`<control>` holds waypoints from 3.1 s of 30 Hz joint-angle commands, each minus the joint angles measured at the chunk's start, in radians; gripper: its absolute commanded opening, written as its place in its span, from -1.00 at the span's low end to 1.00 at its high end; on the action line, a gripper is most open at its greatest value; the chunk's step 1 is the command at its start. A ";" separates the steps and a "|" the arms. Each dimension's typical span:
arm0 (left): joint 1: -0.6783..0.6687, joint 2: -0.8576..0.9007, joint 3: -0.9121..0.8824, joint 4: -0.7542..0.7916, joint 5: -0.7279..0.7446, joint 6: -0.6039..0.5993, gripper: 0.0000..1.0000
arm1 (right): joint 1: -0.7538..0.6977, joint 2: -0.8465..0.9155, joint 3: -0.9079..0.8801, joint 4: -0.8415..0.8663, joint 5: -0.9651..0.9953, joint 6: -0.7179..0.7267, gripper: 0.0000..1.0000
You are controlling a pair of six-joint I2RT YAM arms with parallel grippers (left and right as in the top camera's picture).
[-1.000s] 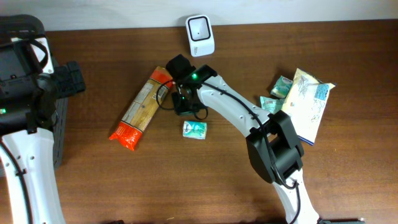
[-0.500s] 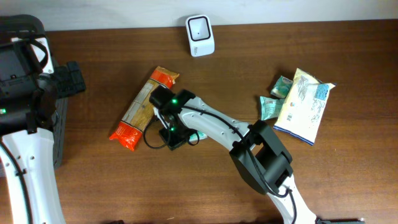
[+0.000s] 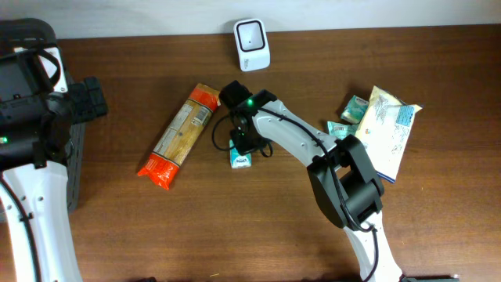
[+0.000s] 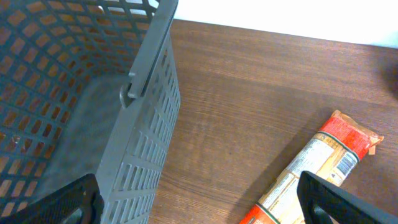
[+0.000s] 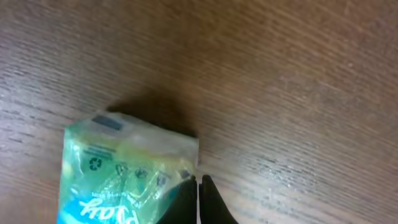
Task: Scan the item barcode
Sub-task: 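Reach the right gripper to the small green box and grasp it, then lift the green box and hold it under the scanner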
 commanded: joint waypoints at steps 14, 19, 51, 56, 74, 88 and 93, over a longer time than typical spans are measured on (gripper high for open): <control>0.002 -0.004 0.008 0.003 -0.007 -0.009 0.99 | -0.138 0.013 0.226 -0.259 -0.385 -0.136 0.17; 0.002 -0.004 0.008 0.003 -0.007 -0.009 0.99 | -0.123 0.014 0.073 -0.172 -0.460 -0.141 0.01; 0.003 -0.004 0.008 0.002 -0.007 -0.009 0.98 | -0.403 -0.190 -0.112 0.119 -1.570 -0.011 -0.92; 0.002 -0.004 0.008 0.003 -0.007 -0.009 0.98 | -0.406 -0.190 -0.112 0.119 -1.570 0.022 -0.92; 0.002 -0.004 0.008 0.003 -0.007 -0.009 0.98 | -0.406 -0.190 -0.112 0.217 -1.569 0.042 -0.92; 0.003 -0.004 0.008 0.003 -0.007 -0.009 0.99 | -0.392 -0.190 -0.113 0.260 -1.371 0.037 -0.92; 0.002 -0.004 0.008 0.003 -0.007 -0.009 0.98 | -0.304 -0.190 -0.113 0.212 -0.959 -0.008 -0.92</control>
